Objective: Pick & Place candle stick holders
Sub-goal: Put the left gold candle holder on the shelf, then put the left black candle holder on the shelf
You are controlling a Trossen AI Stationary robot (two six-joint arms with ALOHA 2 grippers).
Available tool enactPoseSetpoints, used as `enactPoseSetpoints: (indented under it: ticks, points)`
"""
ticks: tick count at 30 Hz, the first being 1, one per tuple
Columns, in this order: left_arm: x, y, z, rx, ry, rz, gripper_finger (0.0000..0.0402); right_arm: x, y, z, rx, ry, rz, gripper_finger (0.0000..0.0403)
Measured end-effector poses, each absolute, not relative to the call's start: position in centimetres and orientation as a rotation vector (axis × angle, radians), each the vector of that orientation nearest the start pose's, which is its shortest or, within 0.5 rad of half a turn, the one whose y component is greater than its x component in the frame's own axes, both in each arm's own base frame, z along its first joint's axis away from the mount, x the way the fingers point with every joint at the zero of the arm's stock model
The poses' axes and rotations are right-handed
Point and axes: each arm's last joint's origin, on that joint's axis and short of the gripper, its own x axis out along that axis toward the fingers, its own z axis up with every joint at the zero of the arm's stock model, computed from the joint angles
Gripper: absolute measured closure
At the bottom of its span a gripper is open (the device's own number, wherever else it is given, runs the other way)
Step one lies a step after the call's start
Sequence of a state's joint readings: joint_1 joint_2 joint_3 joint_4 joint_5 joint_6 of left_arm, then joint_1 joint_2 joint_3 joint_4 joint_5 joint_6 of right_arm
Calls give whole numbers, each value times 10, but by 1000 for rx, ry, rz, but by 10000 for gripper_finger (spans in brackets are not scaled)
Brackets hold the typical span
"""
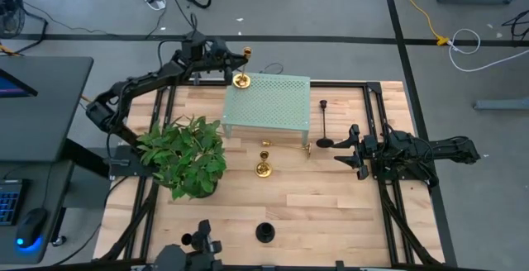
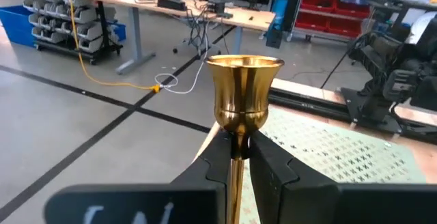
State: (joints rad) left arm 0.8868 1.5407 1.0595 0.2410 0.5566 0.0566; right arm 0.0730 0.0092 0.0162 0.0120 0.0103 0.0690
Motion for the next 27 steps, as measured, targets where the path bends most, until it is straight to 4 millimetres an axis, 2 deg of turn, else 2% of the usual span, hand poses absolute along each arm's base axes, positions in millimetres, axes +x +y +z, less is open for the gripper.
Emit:
enactPoseSetpoints:
  ticks: [7,15,19,27]
  points:
    - [227,261,285,-142,184,307,364,97,7,170,70,-17,63,218]
    - [227,261,284,-171,188,308,333,97,7,170,70,-17,63,218]
    - [227,261,274,-226,235,320,319,97,7,170,70,-17,64,218]
    - [223,262,275,-239,242,297,283,97,7,170,56,-18,63,218]
